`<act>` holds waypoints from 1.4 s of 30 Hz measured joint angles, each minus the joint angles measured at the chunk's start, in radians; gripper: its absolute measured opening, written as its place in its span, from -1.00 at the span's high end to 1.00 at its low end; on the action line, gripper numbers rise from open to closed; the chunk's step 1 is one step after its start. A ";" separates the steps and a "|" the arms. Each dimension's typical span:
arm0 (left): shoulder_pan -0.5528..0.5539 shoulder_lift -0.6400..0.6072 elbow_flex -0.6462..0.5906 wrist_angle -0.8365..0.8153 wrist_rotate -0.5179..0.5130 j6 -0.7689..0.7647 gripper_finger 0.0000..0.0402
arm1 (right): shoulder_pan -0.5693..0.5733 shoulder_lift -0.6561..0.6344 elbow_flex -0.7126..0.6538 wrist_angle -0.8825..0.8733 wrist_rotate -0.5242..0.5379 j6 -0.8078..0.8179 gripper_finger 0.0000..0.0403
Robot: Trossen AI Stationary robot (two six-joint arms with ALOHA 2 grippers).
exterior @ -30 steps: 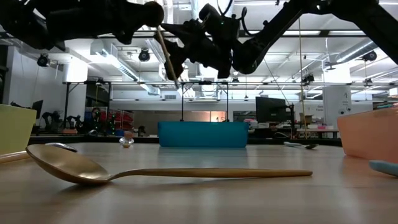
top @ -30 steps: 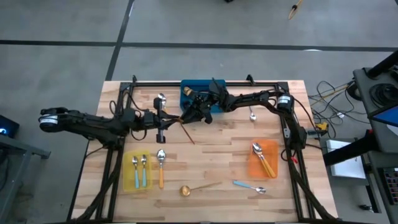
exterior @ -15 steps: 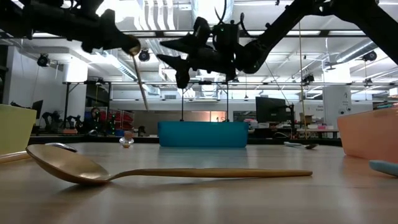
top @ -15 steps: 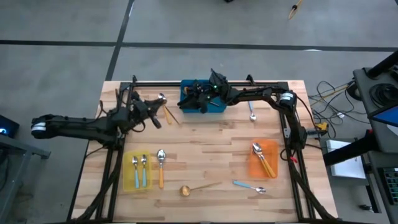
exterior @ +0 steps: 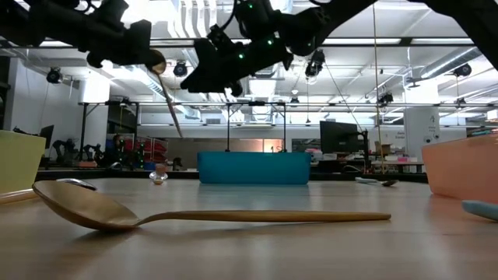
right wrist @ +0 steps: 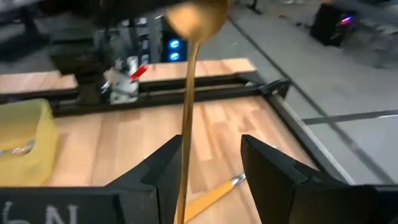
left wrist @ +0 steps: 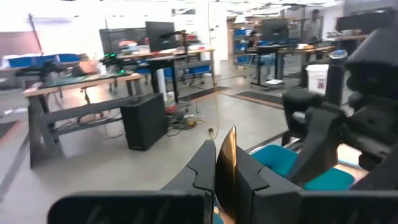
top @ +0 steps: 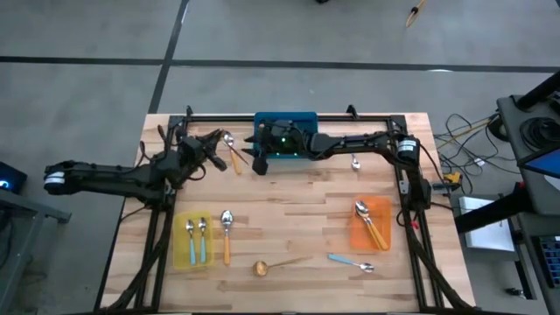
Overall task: Sort silverware by color (type)
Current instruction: Put the gold spoon into the blue bin
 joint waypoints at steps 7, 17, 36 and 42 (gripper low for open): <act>0.000 0.024 0.000 0.025 -0.004 -0.064 1.00 | 0.016 0.009 0.023 0.004 0.051 0.026 0.24; 0.000 0.075 0.000 0.132 0.055 -0.080 1.00 | 0.056 0.010 0.017 -0.002 0.050 -0.011 0.24; 0.000 0.193 0.000 0.273 0.126 -0.116 1.00 | 0.062 0.011 0.016 -0.036 0.129 -0.044 0.49; 0.000 0.193 0.000 0.275 0.122 -0.111 0.98 | 0.063 0.011 0.016 -0.037 0.136 -0.042 0.89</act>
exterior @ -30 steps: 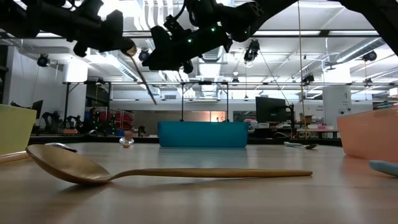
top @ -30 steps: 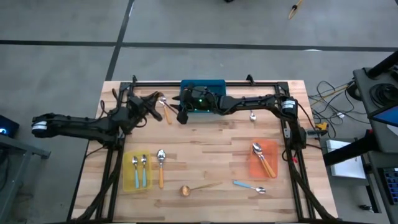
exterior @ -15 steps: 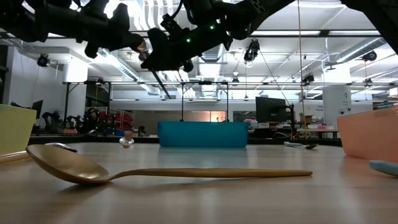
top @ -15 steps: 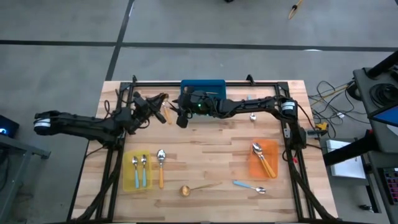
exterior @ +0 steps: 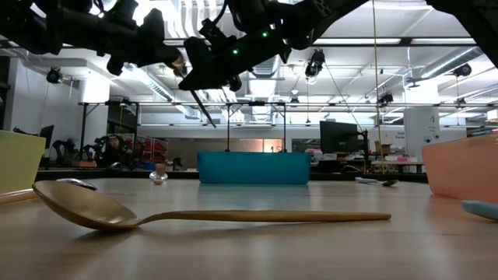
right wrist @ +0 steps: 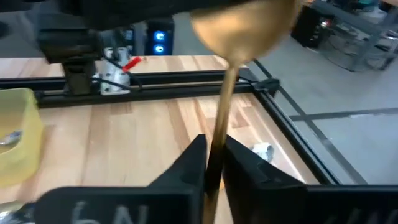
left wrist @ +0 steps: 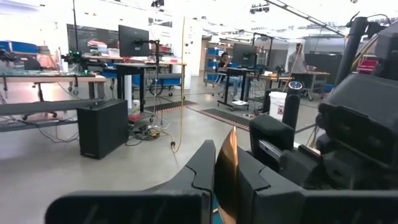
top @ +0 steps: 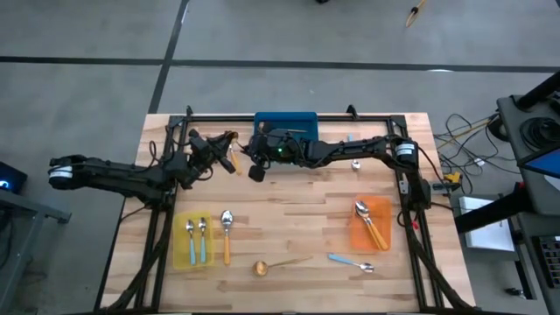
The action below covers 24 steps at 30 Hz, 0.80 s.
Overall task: Sort silverware by color (type)
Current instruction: Put the gold spoon into the blue bin
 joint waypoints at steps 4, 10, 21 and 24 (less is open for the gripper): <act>0.001 0.000 0.000 -0.003 -0.003 0.001 0.97 | -0.005 0.000 0.004 -0.015 -0.005 0.021 0.91; 0.000 -0.001 0.000 -0.009 0.014 -0.009 0.88 | -0.019 -0.001 0.076 -0.190 -0.013 0.000 0.92; 0.000 -0.035 0.000 -0.036 0.067 0.005 0.22 | -0.080 0.000 0.272 -0.701 -0.048 -0.062 0.93; 0.000 -0.056 0.000 -0.075 0.067 0.016 0.07 | -0.119 0.001 0.322 -0.830 -0.068 -0.087 0.93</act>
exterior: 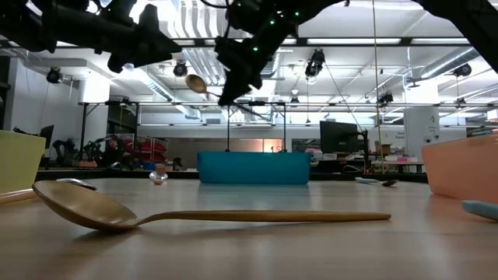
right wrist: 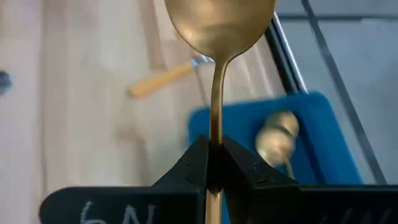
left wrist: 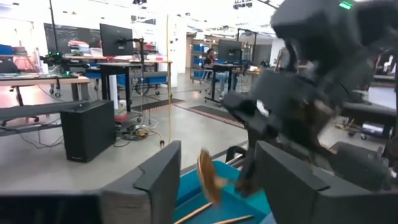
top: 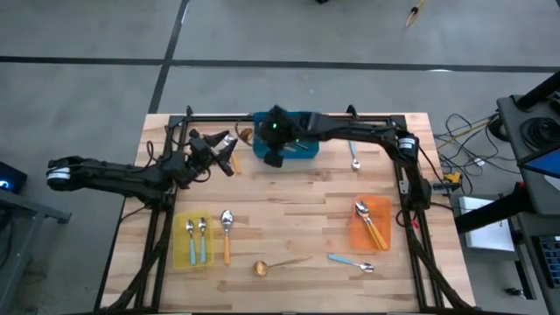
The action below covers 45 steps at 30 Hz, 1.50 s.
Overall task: Sort silverware by color (type)
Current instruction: Put the gold spoon into the blue bin
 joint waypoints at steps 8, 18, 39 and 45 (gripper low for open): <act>0.000 -0.054 0.000 -0.086 -0.001 0.005 -0.14 | -0.130 0.000 0.067 -0.212 -0.159 -0.038 0.93; 0.000 -0.102 0.000 -0.124 -0.008 0.083 -0.16 | -0.248 0.000 0.051 -0.266 -0.208 -0.016 0.93; 0.000 -0.121 0.000 -0.124 -0.012 0.156 -0.16 | -0.271 0.250 0.184 -0.210 -0.231 -0.028 0.93; 0.000 -0.121 0.000 -0.124 -0.013 0.156 -0.16 | -0.279 0.364 0.302 -0.326 -0.227 -0.015 0.93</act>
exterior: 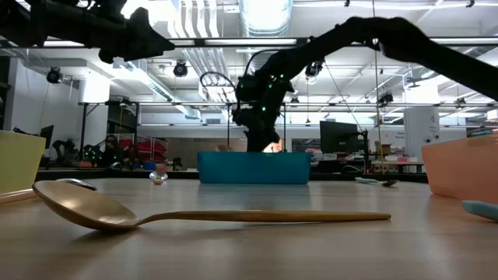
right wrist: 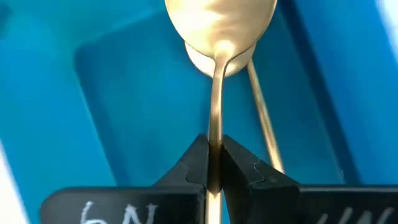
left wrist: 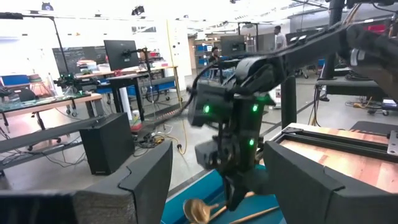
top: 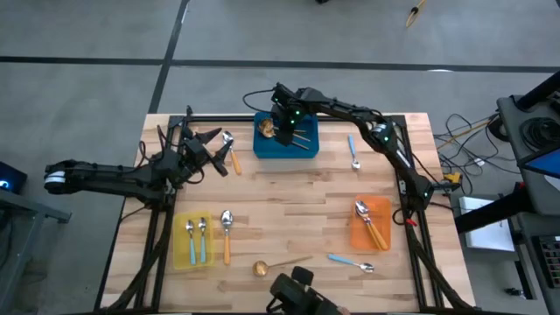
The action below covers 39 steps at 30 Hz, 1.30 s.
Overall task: Sort silverware by color (type)
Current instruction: Put the gold spoon into the blue bin, then put the orange spoon into the orange bin
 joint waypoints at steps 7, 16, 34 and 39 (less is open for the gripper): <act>0.000 0.002 0.000 -0.001 0.000 0.000 -0.16 | -0.004 0.059 0.053 -0.022 0.000 0.022 0.93; 0.000 0.002 0.000 -0.001 0.000 0.000 -0.16 | -0.005 0.063 0.048 -0.009 0.000 0.055 0.93; 0.000 0.007 0.000 -0.001 0.000 -0.028 -0.16 | -0.005 0.063 0.024 0.024 0.000 0.084 0.77; 0.000 0.019 0.000 -0.001 0.001 -0.063 -0.16 | -0.004 0.063 0.024 0.026 0.000 0.082 0.69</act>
